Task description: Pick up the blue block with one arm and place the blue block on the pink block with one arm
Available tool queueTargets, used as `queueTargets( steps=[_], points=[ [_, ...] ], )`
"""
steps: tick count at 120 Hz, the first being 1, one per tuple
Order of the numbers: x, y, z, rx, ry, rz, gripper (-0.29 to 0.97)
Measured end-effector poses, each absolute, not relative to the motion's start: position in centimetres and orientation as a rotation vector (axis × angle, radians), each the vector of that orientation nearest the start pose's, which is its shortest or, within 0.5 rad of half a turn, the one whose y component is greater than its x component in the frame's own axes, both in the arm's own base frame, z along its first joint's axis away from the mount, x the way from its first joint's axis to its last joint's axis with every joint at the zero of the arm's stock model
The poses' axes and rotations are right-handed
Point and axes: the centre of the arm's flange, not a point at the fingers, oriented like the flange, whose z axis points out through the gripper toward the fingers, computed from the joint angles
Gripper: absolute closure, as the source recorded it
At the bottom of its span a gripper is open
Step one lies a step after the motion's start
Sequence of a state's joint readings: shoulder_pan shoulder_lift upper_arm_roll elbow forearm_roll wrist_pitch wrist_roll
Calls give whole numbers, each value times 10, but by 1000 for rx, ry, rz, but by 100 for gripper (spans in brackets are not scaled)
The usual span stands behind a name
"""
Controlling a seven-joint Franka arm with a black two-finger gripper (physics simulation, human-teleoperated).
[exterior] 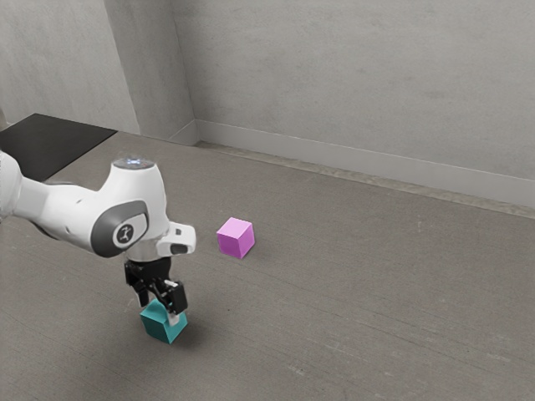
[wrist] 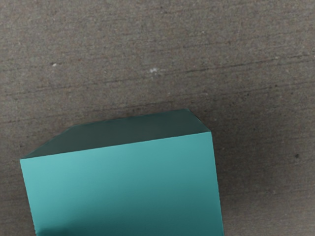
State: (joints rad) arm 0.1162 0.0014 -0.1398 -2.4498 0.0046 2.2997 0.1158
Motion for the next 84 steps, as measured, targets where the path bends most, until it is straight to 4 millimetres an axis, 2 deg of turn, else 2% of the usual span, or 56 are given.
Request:
queueTargets(
  steps=[19,44,72,84],
  points=[
    [465,-2,270,-3136,195,275,0],
    [491,2,254,-3147,187,277,0],
    [493,2,250,-3147,192,283,0],
    [493,1,249,-3147,197,282,6]
  ],
)
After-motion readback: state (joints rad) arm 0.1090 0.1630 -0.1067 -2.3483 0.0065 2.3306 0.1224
